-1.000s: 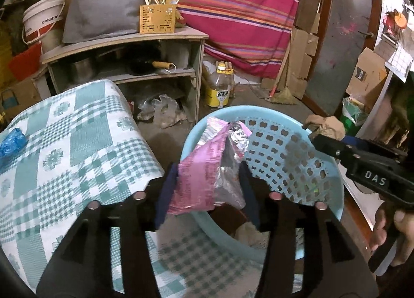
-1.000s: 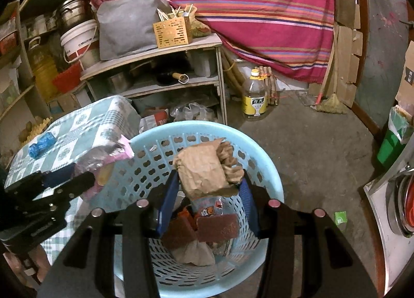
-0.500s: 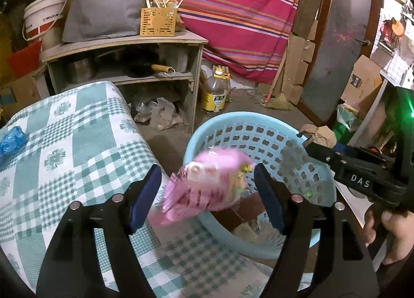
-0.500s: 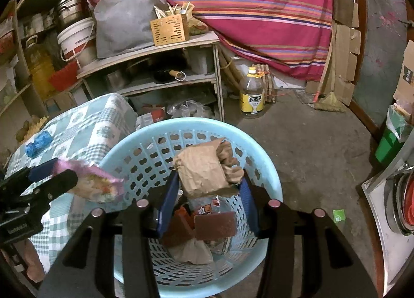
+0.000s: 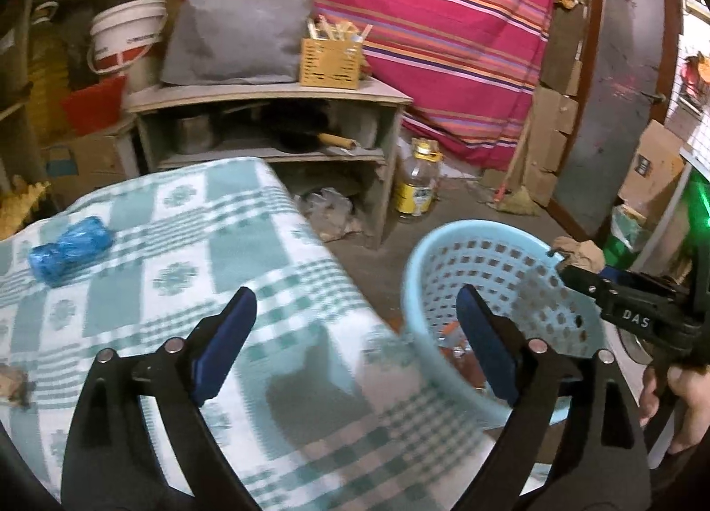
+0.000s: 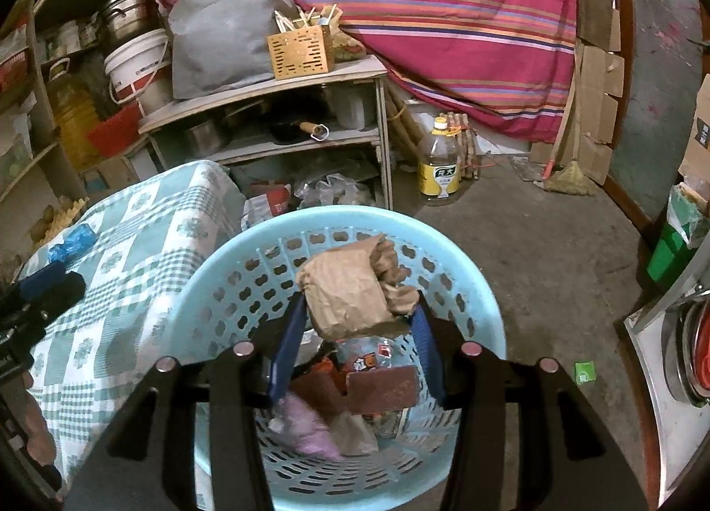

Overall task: Collect trash
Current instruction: 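Move both grippers back over the table toward the remaining trash, then grasp the small crumpled brown paper with the left gripper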

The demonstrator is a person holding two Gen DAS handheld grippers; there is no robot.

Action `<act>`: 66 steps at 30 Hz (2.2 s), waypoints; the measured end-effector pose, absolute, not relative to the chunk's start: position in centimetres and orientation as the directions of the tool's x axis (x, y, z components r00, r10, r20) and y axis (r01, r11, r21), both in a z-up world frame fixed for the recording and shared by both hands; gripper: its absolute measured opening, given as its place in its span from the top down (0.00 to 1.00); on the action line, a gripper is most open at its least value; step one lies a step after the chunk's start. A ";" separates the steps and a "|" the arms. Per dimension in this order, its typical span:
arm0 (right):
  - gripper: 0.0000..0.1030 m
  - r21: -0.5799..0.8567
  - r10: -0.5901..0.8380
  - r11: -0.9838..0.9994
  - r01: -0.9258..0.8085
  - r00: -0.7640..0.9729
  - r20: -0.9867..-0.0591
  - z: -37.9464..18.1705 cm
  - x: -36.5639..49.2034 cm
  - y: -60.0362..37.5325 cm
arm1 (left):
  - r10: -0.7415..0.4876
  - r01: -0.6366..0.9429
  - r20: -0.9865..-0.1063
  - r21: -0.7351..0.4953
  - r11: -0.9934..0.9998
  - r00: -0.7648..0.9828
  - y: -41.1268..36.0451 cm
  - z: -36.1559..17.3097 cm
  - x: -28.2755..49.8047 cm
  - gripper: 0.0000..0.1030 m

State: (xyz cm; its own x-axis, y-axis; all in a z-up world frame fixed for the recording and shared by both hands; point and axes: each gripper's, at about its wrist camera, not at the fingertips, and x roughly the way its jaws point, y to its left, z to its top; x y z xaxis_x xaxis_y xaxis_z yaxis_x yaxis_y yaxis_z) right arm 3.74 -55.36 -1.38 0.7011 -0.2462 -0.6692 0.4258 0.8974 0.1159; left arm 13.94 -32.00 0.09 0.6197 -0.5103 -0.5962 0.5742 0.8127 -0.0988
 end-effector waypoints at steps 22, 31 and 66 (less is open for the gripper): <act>0.13 0.052 -0.201 0.955 0.293 0.763 -0.614 0.3 10.6 -41.5 | -0.166 0.190 -0.584 -0.020 0.982 0.795 -10.7 0.9 18.2 0.05; 0.12 0.009 -0.139 0.982 0.188 0.757 -0.638 -0.9 14.2 -34.7 | -0.060 0.091 -0.663 0.013 0.996 0.746 -3.9 -2.9 19.8 0.05; 0.12 -0.019 -0.053 0.998 0.056 0.717 -0.695 -3.9 20.6 -24.8 | -0.180 0.203 -0.734 -0.058 0.977 0.655 -1.1 -5.3 22.8 0.51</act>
